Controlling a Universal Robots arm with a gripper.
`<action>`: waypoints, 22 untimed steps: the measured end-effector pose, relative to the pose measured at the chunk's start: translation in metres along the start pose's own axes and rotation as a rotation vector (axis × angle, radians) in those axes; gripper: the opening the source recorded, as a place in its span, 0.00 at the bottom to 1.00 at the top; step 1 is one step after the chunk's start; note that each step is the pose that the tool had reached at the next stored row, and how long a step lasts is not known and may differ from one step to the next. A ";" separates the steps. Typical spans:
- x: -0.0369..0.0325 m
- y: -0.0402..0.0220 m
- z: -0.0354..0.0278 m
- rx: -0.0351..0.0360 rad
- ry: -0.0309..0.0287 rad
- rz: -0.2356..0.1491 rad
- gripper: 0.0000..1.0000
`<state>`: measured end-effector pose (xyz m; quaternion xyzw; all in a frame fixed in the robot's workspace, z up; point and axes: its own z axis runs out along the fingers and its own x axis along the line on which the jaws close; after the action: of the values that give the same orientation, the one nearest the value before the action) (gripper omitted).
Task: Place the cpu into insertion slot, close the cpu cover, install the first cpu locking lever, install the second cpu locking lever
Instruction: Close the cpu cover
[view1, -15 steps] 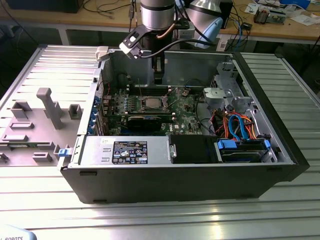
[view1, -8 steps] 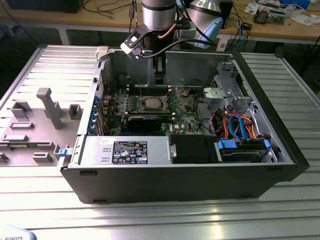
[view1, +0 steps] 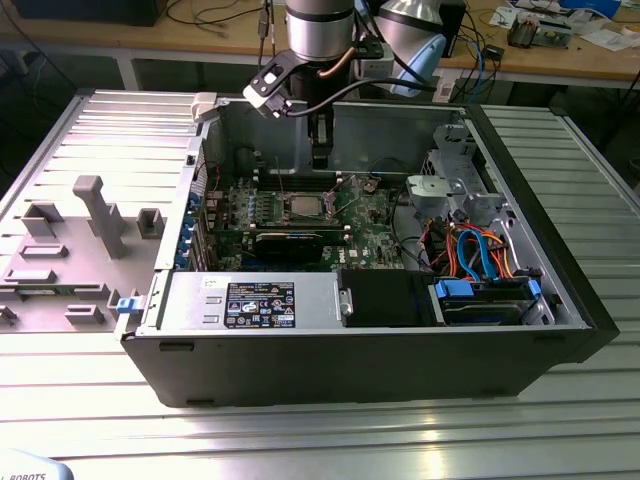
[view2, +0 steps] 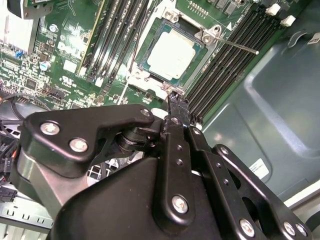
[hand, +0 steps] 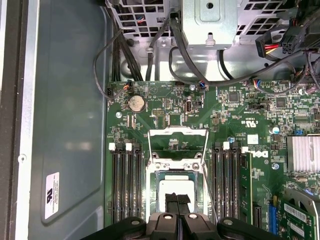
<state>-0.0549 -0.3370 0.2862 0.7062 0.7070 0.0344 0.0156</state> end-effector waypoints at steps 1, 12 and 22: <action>0.0000 0.0004 0.0000 0.0000 0.0000 0.000 0.11; 0.0000 0.0023 0.0002 0.0000 0.0000 0.000 0.11; 0.0000 0.0047 0.0004 0.0000 0.0000 0.000 0.11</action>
<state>-0.0502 -0.3370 0.2861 0.7061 0.7071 0.0344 0.0156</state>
